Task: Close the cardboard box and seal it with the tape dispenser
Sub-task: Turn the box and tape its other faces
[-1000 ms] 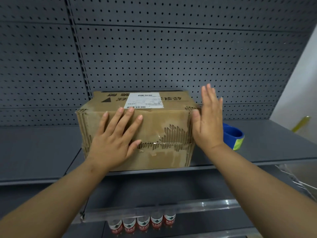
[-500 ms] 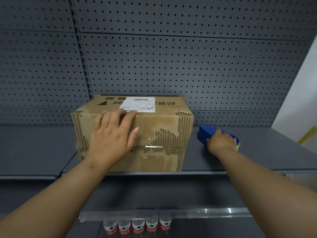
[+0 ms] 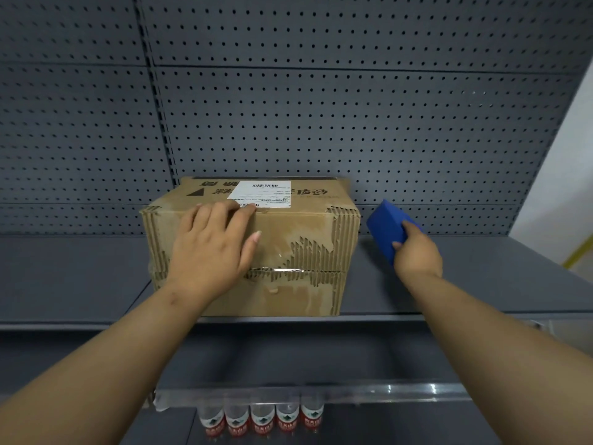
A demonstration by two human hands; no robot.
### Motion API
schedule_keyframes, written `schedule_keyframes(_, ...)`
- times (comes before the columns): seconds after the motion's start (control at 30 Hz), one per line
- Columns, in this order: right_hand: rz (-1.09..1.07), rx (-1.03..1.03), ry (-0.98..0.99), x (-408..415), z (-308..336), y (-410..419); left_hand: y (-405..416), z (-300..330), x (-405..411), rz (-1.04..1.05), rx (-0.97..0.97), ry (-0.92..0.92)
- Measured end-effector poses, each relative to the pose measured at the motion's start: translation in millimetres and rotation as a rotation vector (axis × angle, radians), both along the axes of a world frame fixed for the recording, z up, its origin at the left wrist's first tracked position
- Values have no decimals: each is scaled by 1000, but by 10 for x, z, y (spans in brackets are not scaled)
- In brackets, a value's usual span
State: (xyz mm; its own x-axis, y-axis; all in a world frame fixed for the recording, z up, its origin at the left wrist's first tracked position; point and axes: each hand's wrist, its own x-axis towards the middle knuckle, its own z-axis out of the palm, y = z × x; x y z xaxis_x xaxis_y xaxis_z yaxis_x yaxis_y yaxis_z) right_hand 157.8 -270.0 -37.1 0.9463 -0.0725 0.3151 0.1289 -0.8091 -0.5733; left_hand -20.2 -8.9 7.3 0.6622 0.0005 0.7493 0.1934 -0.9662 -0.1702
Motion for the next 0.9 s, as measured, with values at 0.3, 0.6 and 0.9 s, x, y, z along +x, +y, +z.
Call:
schedule_keyframes(0.3, 121, 258, -442, -741, 1158, 409, 41, 369, -103, -98, -87, 99)
schedule_keyframes(0.6, 386, 191, -648, -1680, 1261, 908, 206, 987, -308, -505, -830, -66)
schedule_keyframes(0.9, 484, 242, -658, -2166, 859, 1134, 366, 1344, -571, -894, -1284, 134)
